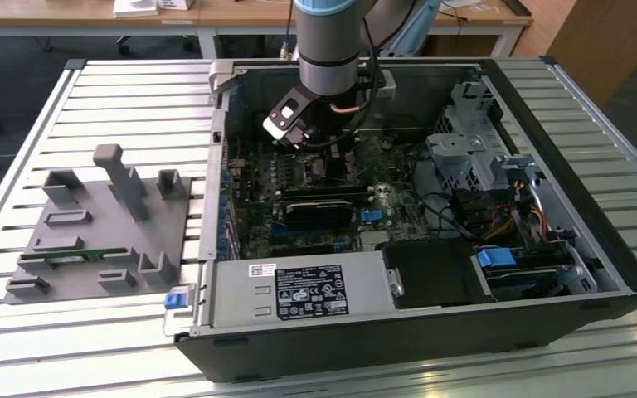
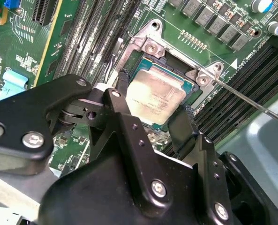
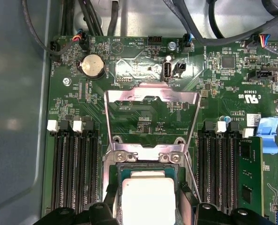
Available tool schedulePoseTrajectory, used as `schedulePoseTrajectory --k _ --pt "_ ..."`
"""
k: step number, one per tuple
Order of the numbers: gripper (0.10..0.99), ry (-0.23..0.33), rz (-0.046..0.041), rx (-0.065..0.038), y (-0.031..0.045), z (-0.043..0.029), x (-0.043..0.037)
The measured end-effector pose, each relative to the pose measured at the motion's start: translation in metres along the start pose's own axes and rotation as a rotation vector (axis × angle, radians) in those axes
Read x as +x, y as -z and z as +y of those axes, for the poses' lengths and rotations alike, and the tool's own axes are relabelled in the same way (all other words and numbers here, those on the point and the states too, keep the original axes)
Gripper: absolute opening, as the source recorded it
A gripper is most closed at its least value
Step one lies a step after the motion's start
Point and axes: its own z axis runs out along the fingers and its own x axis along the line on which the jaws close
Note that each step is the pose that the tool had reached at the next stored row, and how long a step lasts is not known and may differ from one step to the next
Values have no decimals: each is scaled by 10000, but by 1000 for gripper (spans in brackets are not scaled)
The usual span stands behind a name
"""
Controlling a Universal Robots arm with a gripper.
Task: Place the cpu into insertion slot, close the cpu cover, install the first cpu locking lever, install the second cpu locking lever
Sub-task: 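Place the cpu into insertion slot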
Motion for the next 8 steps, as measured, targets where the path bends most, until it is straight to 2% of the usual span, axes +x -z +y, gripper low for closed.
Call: schedulePoseTrajectory --k 8 --pt "616 0 -2 1 5 -46 0"
